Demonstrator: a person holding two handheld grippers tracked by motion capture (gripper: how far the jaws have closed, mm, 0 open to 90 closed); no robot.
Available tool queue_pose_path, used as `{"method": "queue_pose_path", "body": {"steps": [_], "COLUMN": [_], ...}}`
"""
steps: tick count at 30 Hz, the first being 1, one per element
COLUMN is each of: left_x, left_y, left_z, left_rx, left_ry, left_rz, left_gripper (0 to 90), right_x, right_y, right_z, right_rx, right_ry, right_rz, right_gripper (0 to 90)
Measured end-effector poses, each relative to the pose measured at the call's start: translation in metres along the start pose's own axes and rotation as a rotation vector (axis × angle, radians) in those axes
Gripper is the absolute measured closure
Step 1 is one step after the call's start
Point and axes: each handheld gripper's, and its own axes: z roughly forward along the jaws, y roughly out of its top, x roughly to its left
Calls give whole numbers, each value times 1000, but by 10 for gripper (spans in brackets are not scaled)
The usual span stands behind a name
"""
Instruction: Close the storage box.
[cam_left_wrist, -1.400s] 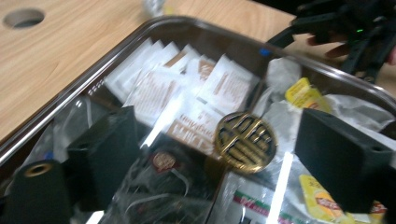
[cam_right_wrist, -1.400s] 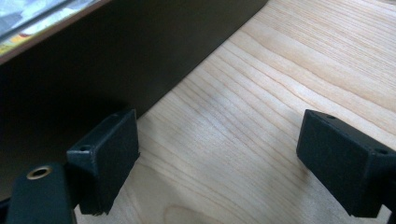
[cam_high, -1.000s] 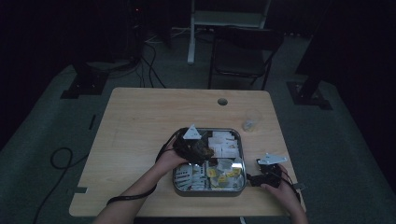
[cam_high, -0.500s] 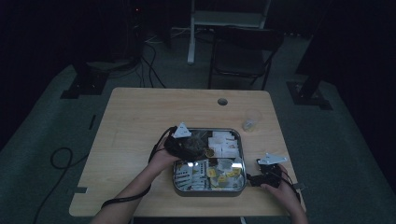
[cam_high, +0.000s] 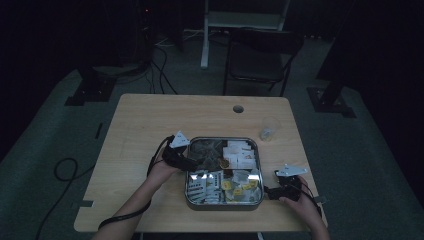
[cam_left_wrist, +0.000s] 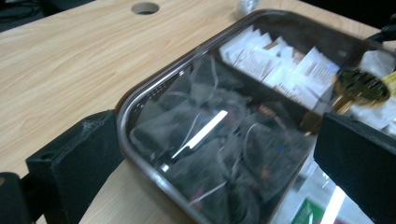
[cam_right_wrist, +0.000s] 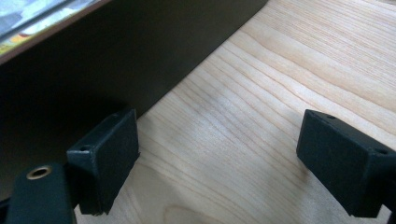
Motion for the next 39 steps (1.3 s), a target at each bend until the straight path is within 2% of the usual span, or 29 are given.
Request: {"method": "queue_pose_path", "body": {"steps": [3,19,33,39], "left_x": [7,37,49,54], "left_y": [-6,-42,-72,-83], "left_z": [-4,-22,-30,-39], "left_rx": [5,0,34,33], "left_ry": [6,93,132,162], "left_rz": [-13,-100,-153,-174], "left_gripper": [13,13,13,13], "right_x": [0,0,0,0], "right_y": [0,0,0,0], "right_z": [0,0,0,0], "right_rx": [0,0,0,0], "right_ry": [0,0,0,0], "right_rz": [0,0,0,0], "right_gripper": [124,124,124,124]}}
